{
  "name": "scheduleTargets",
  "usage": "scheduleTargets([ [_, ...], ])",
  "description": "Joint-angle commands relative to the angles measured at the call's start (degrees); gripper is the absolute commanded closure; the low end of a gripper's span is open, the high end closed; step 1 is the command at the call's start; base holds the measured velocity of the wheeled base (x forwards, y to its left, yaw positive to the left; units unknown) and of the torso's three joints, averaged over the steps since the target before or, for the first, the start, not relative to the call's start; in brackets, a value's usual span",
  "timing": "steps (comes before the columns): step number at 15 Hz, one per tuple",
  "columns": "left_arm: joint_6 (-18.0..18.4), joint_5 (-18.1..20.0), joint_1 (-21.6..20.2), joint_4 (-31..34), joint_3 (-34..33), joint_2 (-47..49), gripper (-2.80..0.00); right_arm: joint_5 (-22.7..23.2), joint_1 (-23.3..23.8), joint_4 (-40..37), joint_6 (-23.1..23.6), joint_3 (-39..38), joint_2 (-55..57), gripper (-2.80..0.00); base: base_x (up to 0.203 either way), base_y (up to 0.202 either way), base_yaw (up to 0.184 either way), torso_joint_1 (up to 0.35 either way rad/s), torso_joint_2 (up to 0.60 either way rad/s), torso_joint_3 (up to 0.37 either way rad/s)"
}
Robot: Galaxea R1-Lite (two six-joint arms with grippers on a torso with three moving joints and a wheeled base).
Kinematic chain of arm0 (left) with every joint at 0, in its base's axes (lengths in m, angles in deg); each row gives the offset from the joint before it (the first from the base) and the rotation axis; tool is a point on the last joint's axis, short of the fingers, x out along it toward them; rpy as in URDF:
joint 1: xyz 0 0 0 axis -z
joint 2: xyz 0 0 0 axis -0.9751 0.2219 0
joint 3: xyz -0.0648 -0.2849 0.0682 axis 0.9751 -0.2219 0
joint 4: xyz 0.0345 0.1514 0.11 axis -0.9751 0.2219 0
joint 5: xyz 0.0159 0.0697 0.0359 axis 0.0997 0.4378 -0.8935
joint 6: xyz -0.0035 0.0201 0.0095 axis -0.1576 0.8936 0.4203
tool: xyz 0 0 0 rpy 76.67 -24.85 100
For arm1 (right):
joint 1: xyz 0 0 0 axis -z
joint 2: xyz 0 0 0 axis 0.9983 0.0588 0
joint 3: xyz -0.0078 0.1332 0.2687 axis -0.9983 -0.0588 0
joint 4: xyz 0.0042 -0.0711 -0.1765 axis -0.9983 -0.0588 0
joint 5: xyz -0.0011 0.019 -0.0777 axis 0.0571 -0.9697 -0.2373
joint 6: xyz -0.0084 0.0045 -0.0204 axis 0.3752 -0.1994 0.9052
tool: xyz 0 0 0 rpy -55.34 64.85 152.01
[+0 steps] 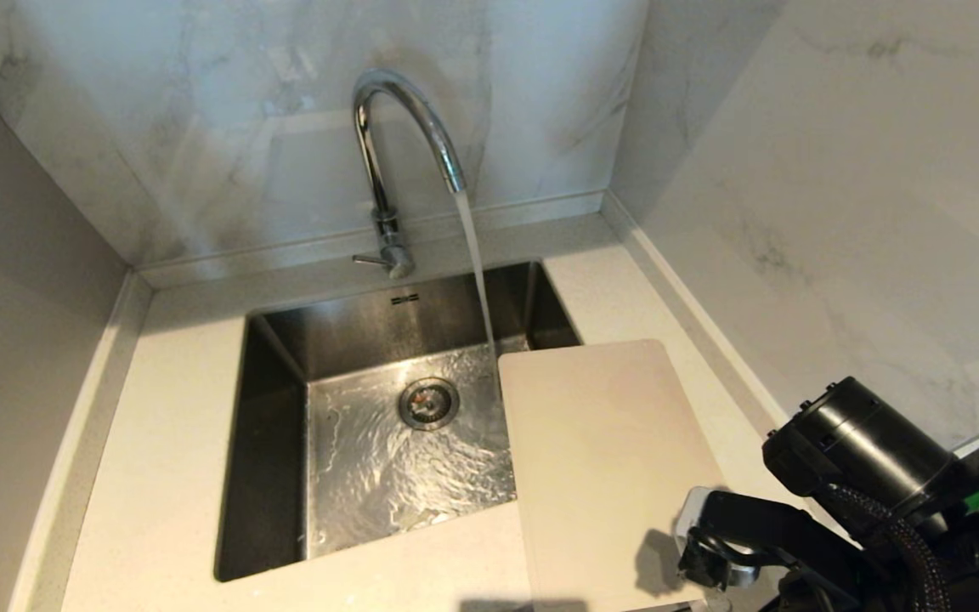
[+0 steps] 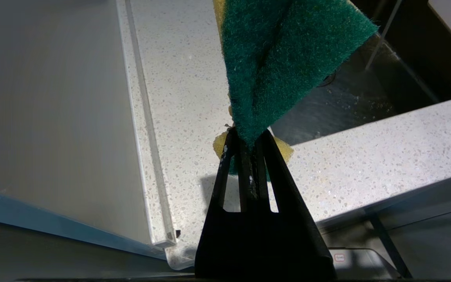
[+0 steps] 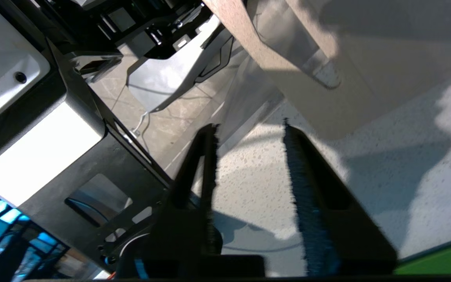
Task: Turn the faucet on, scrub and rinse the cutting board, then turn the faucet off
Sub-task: Pick up the cutting board
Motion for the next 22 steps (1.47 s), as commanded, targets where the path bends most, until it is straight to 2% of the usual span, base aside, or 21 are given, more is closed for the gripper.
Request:
scheduleTargets([
  [1, 0.0, 0.0, 0.0, 0.0, -0.1, 0.0, 0.0, 0.0, -1.2, 1.4, 1.3, -0.7, 0.1, -2.8, 0.0, 0.0, 0.0, 0.0, 0.0, 0.0],
  [4, 0.0, 0.0, 0.0, 0.0, -0.1, 0.0, 0.0, -0.1, -2.0, 6.0, 6.2, -3.8, 0.8, -2.8, 0.0, 0.0, 0.0, 0.0, 0.0, 0.0],
  [7, 0.0, 0.0, 0.0, 0.0, -0.1, 0.0, 0.0, -0.5, -2.4, 11.0, 14.4, -7.6, 1.3, -2.8, 0.0, 0.0, 0.0, 0.0, 0.0, 0.0],
  [10, 0.0, 0.0, 0.0, 0.0, -0.1, 0.0, 0.0, -4.1, -5.6, 11.3, 16.5, -8.6, 3.2, -2.8, 0.0, 0.0, 0.0, 0.0, 0.0, 0.0],
  [12, 0.0, 0.1, 0.0, 0.0, -0.1, 0.0, 0.0, -5.5, -7.2, 11.3, 20.5, -8.7, 3.7, -2.8, 0.0, 0.0, 0.0, 0.0, 0.0, 0.0],
  [13, 0.0, 0.1, 0.0, 0.0, -0.1, 0.0, 0.0, -8.2, -8.0, 11.3, 21.2, -8.9, 4.3, -2.8, 0.0, 0.0, 0.0, 0.0, 0.0, 0.0],
  [15, 0.0, 0.1, 0.0, -0.1, -0.1, 0.0, 0.0, -16.7, -9.7, 11.4, 21.3, -10.3, 6.6, -2.8, 0.0, 0.0, 0.0, 0.0, 0.0, 0.0],
  [18, 0.0, 0.1, 0.0, -0.1, -0.1, 0.0, 0.0, -17.3, -12.5, 14.5, 21.1, -13.2, 7.2, -2.8, 0.0, 0.0, 0.0, 0.0, 0.0, 0.0],
  [21, 0.0, 0.1, 0.0, -0.1, -0.1, 0.0, 0.0, -17.4, -12.8, 29.7, 21.4, -20.8, 9.1, -2.8, 0.0, 0.0, 0.0, 0.0, 0.0, 0.0],
  [22, 0.0, 0.1, 0.0, -0.1, -0.1, 0.0, 0.0, -17.4, -13.7, 32.4, 21.3, -22.4, 9.5, -2.8, 0.0, 0.0, 0.0, 0.0, 0.0, 0.0],
])
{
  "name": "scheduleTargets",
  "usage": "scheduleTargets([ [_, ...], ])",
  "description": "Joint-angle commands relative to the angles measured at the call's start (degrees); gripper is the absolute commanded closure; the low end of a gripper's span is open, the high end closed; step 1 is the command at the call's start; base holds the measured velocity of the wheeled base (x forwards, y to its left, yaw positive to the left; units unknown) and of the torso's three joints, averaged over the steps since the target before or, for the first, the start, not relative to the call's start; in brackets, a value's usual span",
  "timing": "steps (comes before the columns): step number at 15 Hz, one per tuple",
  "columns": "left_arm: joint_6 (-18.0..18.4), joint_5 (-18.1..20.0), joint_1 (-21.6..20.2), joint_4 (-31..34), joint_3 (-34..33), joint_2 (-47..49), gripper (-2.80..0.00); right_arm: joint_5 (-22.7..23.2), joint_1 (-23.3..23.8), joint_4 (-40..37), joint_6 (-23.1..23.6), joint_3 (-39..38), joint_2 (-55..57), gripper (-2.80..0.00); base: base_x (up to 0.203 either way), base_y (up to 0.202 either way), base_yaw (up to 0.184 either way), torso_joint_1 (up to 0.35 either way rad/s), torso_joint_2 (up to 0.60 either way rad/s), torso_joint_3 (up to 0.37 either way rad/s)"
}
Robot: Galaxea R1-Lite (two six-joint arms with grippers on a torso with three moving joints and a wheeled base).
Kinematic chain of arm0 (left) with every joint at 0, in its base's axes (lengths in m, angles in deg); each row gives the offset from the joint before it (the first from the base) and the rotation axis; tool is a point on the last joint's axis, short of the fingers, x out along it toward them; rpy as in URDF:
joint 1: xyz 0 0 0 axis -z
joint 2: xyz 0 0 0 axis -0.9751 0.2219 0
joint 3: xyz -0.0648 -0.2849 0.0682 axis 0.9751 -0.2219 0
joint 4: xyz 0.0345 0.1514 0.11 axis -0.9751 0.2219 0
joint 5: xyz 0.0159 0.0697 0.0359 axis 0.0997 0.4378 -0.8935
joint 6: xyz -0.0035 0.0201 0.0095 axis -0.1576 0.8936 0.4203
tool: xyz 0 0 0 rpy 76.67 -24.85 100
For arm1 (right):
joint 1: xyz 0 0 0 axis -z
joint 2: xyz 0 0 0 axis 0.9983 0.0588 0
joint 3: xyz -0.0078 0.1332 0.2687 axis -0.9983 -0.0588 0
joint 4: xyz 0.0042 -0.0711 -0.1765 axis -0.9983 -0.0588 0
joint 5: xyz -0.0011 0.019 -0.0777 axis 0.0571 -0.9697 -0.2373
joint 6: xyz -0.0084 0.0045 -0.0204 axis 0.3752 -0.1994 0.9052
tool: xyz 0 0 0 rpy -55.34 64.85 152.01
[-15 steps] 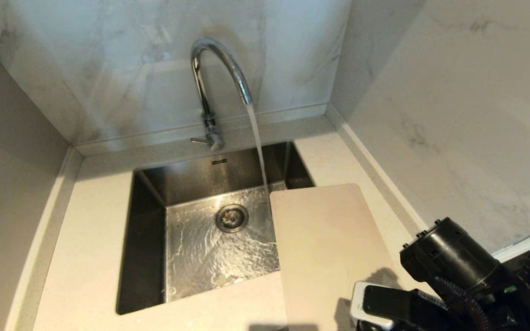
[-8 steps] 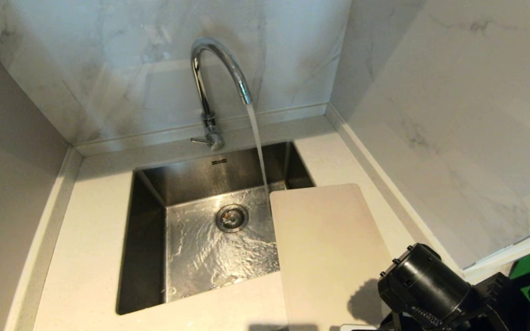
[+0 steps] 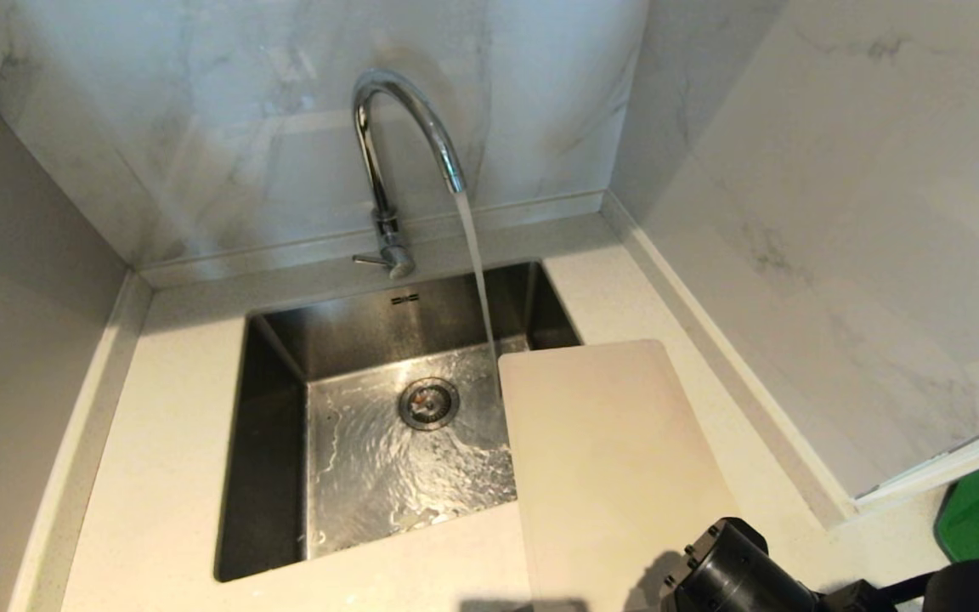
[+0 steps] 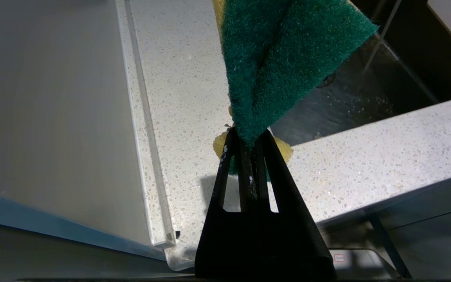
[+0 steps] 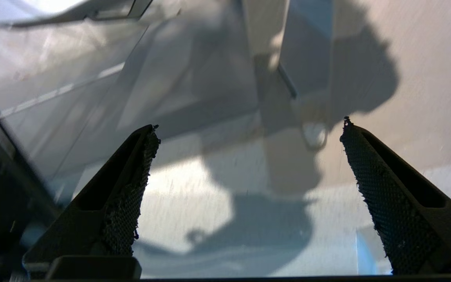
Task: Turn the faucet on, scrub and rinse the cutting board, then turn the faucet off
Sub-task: Pick up the cutting board
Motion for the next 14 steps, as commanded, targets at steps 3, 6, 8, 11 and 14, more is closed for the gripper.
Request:
scheduleTargets([
  [3, 0.0, 0.0, 0.0, 0.1, -0.1, 0.0, 0.0, 1.0, -1.1, 5.9, -0.2, -3.5, 1.8, -2.8, 0.0, 0.0, 0.0, 0.0, 0.0, 0.0],
  [6, 0.0, 0.0, 0.0, 0.0, -0.1, 0.0, 0.0, 3.0, -1.4, 8.1, -0.2, -4.5, 2.7, -2.8, 0.0, 0.0, 0.0, 0.0, 0.0, 0.0],
  [8, 0.0, 0.0, 0.0, 0.0, -0.1, 0.0, 0.0, 3.0, -1.5, 10.7, -0.1, -6.3, 4.1, -2.8, 0.0, 0.0, 0.0, 0.0, 0.0, 0.0],
  [11, 0.0, 0.0, 0.0, 0.0, -0.1, 0.0, 0.0, 3.0, -1.4, 13.5, -0.1, -7.9, 6.7, -2.8, 0.0, 0.0, 0.0, 0.0, 0.0, 0.0],
  [14, 0.0, 0.0, 0.0, 0.0, -0.1, 0.0, 0.0, 2.9, -1.4, 14.9, -0.1, -8.4, 7.4, -2.8, 0.0, 0.0, 0.0, 0.0, 0.0, 0.0],
])
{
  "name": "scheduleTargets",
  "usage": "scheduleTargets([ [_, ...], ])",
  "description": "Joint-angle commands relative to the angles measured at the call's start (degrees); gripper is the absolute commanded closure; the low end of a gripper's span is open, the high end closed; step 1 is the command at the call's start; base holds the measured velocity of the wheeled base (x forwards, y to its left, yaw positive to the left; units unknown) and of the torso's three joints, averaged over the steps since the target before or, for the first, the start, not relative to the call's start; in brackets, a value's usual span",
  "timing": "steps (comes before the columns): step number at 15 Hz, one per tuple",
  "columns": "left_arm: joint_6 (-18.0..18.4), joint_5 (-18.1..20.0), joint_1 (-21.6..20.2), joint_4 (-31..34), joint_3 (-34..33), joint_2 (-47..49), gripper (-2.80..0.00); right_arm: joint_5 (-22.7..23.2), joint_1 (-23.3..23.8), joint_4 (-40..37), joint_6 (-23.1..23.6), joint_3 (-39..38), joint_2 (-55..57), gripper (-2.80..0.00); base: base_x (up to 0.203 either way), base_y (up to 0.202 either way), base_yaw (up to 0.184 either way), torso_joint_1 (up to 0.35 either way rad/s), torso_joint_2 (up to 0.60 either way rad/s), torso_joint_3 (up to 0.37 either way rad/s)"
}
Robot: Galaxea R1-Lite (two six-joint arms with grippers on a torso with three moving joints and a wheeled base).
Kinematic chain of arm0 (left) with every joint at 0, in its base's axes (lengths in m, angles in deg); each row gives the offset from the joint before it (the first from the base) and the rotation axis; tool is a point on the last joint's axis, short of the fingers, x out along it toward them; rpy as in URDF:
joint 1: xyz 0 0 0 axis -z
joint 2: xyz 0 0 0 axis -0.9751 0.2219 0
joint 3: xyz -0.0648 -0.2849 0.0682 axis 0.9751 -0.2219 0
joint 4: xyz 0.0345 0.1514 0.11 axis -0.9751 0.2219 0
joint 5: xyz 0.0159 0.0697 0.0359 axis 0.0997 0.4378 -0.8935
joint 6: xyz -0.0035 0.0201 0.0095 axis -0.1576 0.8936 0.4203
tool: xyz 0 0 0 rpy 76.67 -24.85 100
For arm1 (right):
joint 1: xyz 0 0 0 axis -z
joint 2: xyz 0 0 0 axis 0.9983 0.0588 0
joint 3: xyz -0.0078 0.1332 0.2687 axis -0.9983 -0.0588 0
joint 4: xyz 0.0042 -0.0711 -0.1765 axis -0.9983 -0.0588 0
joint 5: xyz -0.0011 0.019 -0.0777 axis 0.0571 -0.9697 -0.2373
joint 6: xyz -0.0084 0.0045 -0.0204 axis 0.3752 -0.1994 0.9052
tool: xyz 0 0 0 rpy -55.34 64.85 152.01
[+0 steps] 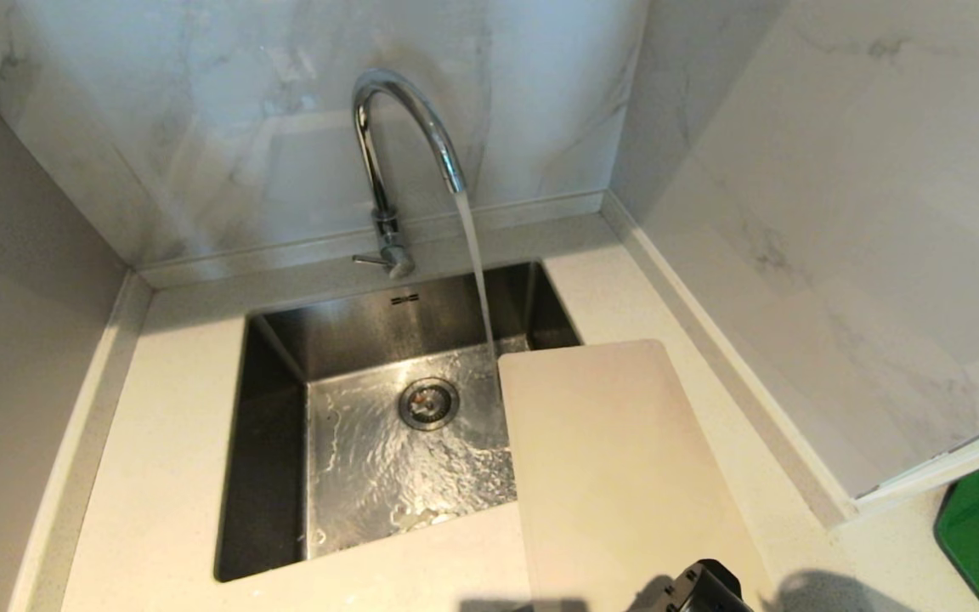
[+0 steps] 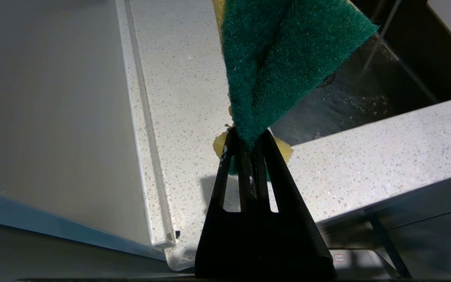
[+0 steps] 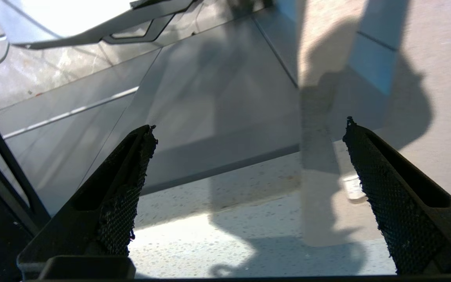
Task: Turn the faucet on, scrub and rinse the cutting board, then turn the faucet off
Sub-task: Pick up the cutting board
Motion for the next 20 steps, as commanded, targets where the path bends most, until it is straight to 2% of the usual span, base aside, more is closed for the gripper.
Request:
scheduleTargets([
  [1, 0.0, 0.0, 0.0, 0.0, -0.1, 0.0, 0.0, -0.1, 0.1, 0.0, 0.3, -0.8, 0.9, -2.8, 0.0, 0.0, 0.0, 0.0, 0.0, 0.0],
  [5, 0.0, 0.0, -0.1, 0.0, -0.1, 0.0, 0.0, -0.1, 0.9, 0.4, 0.3, -1.1, 0.9, -2.8, 0.0, 0.0, 0.0, 0.0, 0.0, 0.0],
  [9, 0.0, 0.0, 0.0, 0.0, -0.1, 0.0, 0.0, -0.2, 1.0, 5.8, 0.7, -1.5, 1.2, -2.8, 0.0, 0.0, 0.0, 0.0, 0.0, 0.0],
  [20, -0.2, -0.1, 0.0, 0.0, -0.1, -0.1, 0.0, -0.2, 1.0, 6.4, 1.9, -3.8, -0.5, -2.8, 0.0, 0.0, 0.0, 0.0, 0.0, 0.0],
])
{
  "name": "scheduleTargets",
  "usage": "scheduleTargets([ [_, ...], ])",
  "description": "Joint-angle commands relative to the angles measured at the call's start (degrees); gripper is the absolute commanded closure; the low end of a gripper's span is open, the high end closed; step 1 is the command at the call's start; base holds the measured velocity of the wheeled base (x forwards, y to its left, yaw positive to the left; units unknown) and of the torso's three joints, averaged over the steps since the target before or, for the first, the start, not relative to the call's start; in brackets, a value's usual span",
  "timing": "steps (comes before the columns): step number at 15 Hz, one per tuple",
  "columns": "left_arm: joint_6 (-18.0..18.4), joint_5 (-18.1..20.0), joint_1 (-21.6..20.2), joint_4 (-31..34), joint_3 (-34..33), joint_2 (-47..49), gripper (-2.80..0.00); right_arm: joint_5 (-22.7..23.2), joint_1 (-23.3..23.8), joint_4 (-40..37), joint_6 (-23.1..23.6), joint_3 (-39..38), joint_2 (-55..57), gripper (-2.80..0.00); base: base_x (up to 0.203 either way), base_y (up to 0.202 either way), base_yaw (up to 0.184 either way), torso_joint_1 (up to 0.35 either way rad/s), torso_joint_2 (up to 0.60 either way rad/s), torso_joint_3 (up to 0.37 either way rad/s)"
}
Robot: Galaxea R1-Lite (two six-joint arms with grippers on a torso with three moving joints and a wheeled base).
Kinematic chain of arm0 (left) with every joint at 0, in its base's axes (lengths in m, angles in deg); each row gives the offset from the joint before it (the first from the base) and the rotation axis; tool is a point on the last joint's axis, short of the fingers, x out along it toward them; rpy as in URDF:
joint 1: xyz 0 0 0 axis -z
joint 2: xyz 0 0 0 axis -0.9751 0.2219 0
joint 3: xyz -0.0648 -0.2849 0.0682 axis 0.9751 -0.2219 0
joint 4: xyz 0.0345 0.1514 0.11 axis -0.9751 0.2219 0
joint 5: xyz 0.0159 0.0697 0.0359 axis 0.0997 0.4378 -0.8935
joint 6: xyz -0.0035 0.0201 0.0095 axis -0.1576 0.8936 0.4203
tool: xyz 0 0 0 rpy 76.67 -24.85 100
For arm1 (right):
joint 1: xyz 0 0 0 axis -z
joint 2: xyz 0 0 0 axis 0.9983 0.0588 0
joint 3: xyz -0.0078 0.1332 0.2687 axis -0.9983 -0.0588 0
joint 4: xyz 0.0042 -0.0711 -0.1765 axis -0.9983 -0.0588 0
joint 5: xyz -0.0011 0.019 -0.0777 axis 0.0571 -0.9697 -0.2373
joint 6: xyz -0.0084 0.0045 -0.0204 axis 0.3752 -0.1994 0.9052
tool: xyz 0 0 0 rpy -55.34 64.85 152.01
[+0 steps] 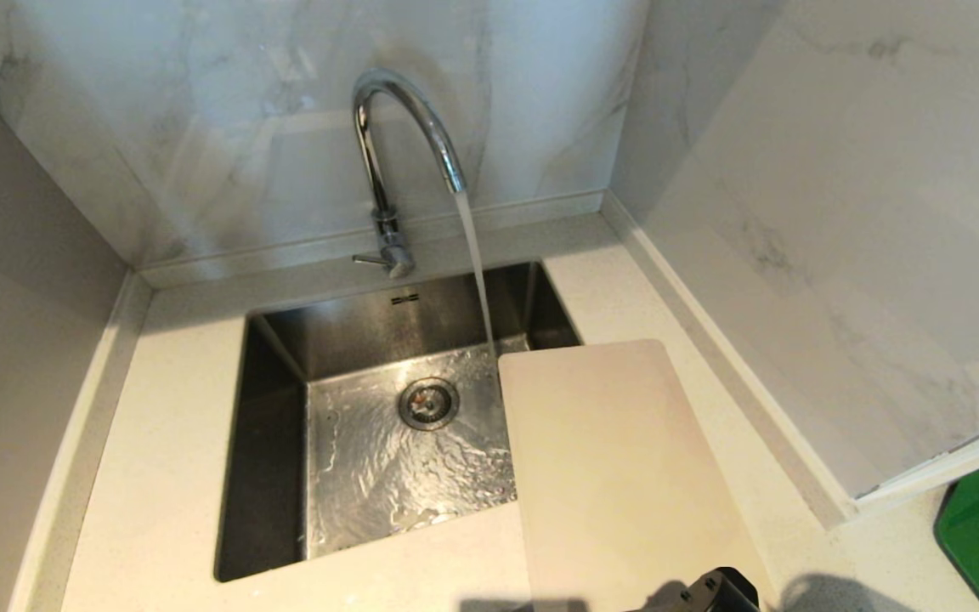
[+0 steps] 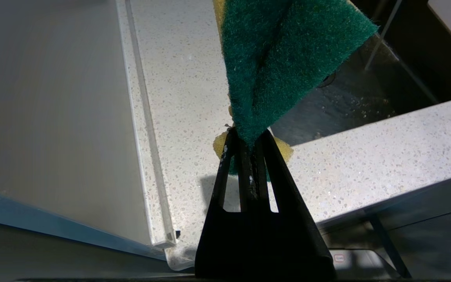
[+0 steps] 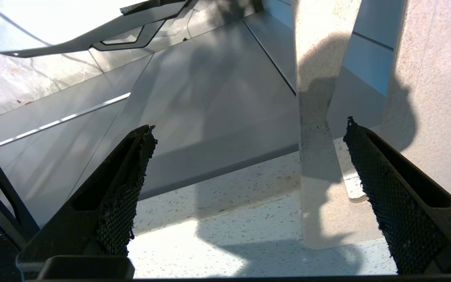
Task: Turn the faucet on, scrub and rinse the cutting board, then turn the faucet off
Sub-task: Pick up the cutting board
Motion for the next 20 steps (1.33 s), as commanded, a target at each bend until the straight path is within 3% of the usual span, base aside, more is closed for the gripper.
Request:
scheduleTargets([
  [1, -0.1, 0.0, -0.1, 0.0, -0.1, 0.0, 0.0, -0.2, -0.1, 0.9, 0.6, -0.2, -0.3, -2.8, 0.0, 0.0, 0.0, 0.0, 0.0, 0.0],
  [4, -0.1, 0.0, 0.0, 0.0, -0.1, 0.0, 0.0, -0.3, 0.0, 7.6, 2.8, -2.6, -0.3, -2.8, 0.0, 0.0, 0.0, 0.0, 0.0, 0.0],
  [20, -0.1, 0.0, 0.0, 0.0, -0.1, 0.0, 0.0, -1.0, 1.0, 12.2, 3.4, -3.9, 5.1, -2.8, 0.0, 0.0, 0.0, 0.0, 0.0, 0.0],
])
